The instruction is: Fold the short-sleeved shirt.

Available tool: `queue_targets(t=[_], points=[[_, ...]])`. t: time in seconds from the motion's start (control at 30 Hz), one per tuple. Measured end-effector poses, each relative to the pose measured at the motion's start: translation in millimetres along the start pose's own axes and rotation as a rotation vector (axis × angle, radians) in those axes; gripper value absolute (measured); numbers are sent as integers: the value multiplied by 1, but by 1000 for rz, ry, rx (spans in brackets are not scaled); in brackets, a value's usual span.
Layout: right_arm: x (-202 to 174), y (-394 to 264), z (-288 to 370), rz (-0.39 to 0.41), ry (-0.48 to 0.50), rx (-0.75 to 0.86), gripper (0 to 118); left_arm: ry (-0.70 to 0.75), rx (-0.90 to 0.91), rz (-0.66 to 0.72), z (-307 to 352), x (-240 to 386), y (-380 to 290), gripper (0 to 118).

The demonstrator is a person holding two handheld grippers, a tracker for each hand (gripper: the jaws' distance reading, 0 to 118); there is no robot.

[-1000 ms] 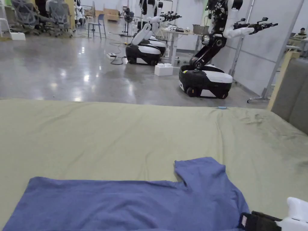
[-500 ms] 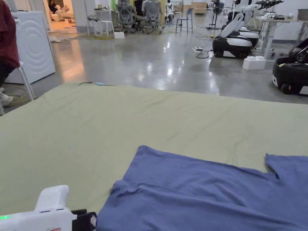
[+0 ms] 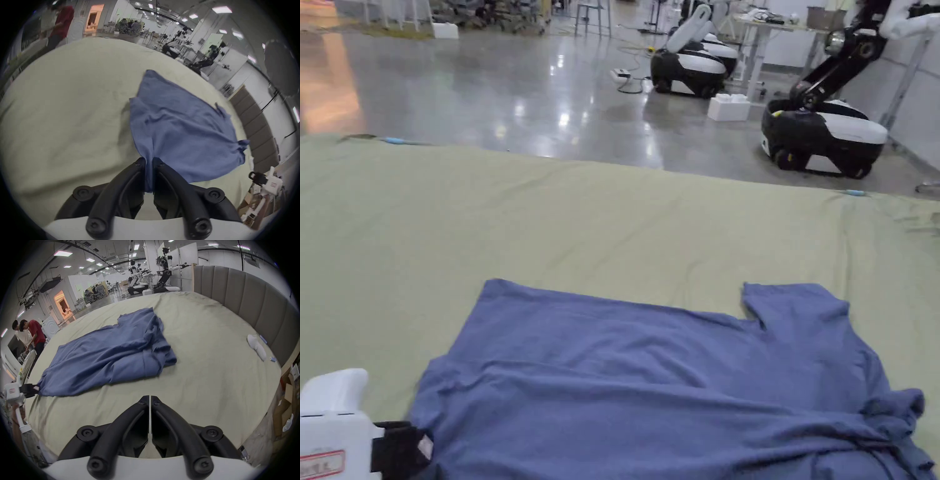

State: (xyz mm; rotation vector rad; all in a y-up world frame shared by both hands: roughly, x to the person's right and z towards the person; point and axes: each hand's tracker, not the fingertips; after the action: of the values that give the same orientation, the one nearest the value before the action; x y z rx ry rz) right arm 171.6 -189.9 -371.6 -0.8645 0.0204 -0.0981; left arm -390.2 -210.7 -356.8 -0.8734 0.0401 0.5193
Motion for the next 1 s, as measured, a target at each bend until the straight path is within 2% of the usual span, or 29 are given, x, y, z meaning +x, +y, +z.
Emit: queue_targets(t=[0.03, 0.07, 0.1, 0.13, 0.3, 0.47, 0.5, 0.53, 0.57, 0.6, 0.63, 0.67, 0.77, 0.9, 1.0], points=[[-1, 5, 0, 9, 0, 37, 25, 37, 3, -27, -1, 1, 1, 9], [1, 10, -3, 20, 14, 82, 57, 72, 0, -61, -5, 4, 1, 9], [2, 17, -6, 26, 27, 110, 78, 123, -19, -97, -10, 5, 1, 9], [3, 23, -12, 24, 28, 97, 84, 169, -45, -104, -16, 6, -2, 9], [21, 57, -56, -7, -1, 50, 84, 128, -63, -32, -29, 2, -9, 9], [16, 66, -106, 27, 0, -68, 81, 124, -60, -37, -27, 6, -11, 9], [14, 65, -115, 36, 16, -105, 70, 128, -61, -36, -26, 9, -11, 9], [12, 63, -122, 35, 46, -138, 42, 132, -60, -37, -26, 7, -10, 9], [8, 60, -122, 10, 81, -123, 18, 136, -59, -36, -24, 9, -10, 9], [2, 62, -114, 19, 8, -100, 18, 141, -60, -29, -21, 13, -9, 9], [-1, 65, -109, 66, 5, -102, 18, 144, -55, -18, -16, 16, -8, 9], [-2, 66, -105, 75, -2, -91, 18, 141, -49, -14, -11, 15, -5, 9], [1, 66, -85, 55, 23, -79, 18, 93, 6, -32, 17, 25, -3, 9], [12, 61, -40, -2, 101, -30, 18, 7, 50, 32, 58, 27, 4, 9], [16, 50, -11, 7, 88, -40, 18, 67, 91, -66, 81, 34, -2, 9]])
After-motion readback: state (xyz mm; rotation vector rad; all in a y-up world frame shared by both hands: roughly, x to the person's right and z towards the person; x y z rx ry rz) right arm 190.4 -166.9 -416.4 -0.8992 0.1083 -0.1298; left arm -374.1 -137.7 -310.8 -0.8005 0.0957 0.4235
